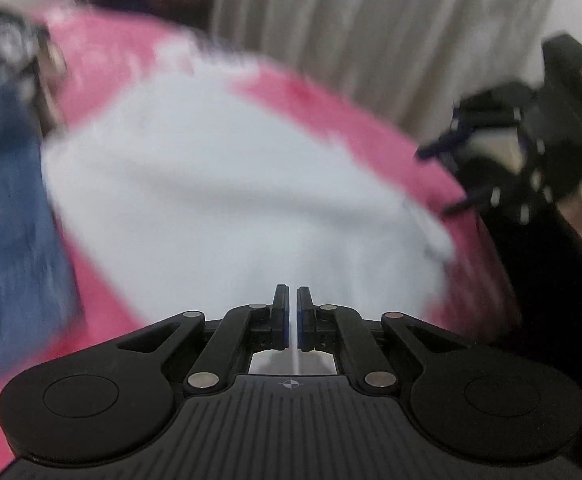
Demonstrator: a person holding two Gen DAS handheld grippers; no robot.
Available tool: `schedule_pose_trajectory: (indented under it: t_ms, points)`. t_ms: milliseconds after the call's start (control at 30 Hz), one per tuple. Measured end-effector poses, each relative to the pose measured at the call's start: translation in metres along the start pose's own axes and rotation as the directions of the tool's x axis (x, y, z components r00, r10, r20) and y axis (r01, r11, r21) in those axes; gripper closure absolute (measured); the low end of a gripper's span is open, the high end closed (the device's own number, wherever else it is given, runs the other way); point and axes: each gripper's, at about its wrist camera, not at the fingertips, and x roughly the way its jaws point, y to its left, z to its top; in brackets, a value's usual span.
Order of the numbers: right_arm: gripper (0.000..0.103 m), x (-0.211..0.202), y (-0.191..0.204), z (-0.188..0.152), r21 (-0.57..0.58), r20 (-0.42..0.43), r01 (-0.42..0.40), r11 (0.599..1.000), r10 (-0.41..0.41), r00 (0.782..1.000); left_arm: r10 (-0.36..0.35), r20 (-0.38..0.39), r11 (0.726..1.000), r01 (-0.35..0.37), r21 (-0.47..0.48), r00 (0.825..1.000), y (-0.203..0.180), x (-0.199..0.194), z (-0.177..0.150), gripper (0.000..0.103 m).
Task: Fold clothes
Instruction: 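Release the sweatshirt with both grippers and pull back, then move both grippers over the folded white sweatshirt bundle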
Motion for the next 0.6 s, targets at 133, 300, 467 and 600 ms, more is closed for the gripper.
schedule_pose_trajectory:
  t_ms: [133,300,467,600]
  points:
    - [0.044,0.058,-0.002,0.019,-0.015,0.086,0.056,0.998,-0.055,0.995,0.16,0.231,0.981,-0.18,0.069,0.96,0.001,0.055,-0.002,0.1]
    - [0.042,0.083,0.029,-0.014,-0.142,0.064,0.092,0.985,-0.084,0.994,0.257,0.258,0.959,-0.279,0.049,0.931,0.038,0.079,-0.032,0.098]
    - [0.042,0.055,0.041,-0.029,-0.191,0.032,0.062,0.98,-0.057,0.998,0.368,0.272,0.93,-0.356,-0.096,0.889,0.041,0.045,-0.024,0.103]
    - [0.046,0.022,0.028,-0.015,-0.124,0.212,0.075,0.989,-0.048,0.976,0.078,0.298,0.99,-0.038,-0.137,0.951,0.042,0.036,0.011,0.102]
